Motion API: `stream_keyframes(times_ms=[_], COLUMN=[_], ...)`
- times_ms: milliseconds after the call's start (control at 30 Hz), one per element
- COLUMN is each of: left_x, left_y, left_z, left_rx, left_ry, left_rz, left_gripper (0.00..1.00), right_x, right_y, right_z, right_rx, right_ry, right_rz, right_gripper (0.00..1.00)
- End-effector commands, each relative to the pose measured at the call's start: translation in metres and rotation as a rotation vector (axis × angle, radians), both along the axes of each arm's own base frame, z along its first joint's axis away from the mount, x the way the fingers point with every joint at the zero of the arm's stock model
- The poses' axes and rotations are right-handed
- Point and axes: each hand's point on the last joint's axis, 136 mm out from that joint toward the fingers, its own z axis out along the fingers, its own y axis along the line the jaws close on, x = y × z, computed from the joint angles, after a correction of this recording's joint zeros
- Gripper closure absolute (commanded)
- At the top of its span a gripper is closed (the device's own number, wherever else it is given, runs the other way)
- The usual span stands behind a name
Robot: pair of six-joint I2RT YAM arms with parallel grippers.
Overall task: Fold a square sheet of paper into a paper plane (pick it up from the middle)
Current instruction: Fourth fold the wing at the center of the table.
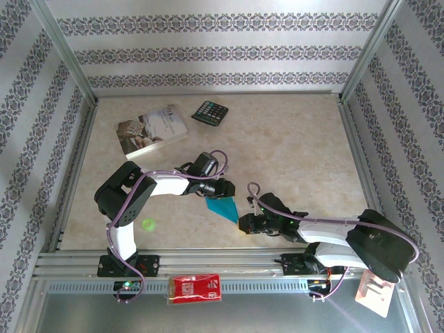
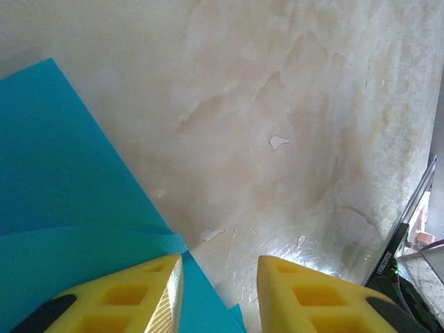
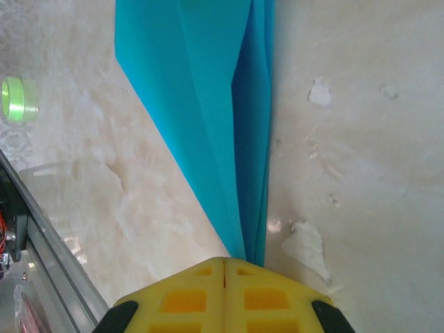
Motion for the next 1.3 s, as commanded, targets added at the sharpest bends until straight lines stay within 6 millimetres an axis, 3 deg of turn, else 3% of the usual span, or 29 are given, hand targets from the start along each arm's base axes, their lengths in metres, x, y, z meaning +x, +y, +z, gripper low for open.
stream_keyframes(times_ms=[0,267,533,767,1100,1267], left_x=[-0.004,-0.003,-0.003,-0.003,0.0,0.008], left_y=[0.032,0.031,0.03,0.029,0.027,0.019], left_z=[-0.038,-0.038,-0.038,-0.037,-0.032,-0.018], left_rx=[0.146,0.141,0.137,0.134,0.13,0.102], left_ry=[0.063,0.065,0.069,0.069,0.06,0.041], left_rz=[0.042,0.04,0.045,0.041,0.035,0.03], left_gripper=[0.67,0.67,0.67,0.67,0.67,0.66], right_x=[-0.044,0.004,0.034,0.046,0.026,0.014], right_y=[-0.041,-0.018,0.021,0.027,0.002,-0.014], right_z=[-0.042,0.023,0.046,0.023,-0.017,-0.035], right_rx=[-0.172,-0.011,0.036,-0.009,-0.081,-0.128], right_ry=[0.191,0.019,-0.009,0.025,0.112,0.155], right_rz=[-0.019,-0.078,0.015,0.03,0.004,-0.029], right_gripper=[0.98,0.97,0.95,0.96,0.99,1.0])
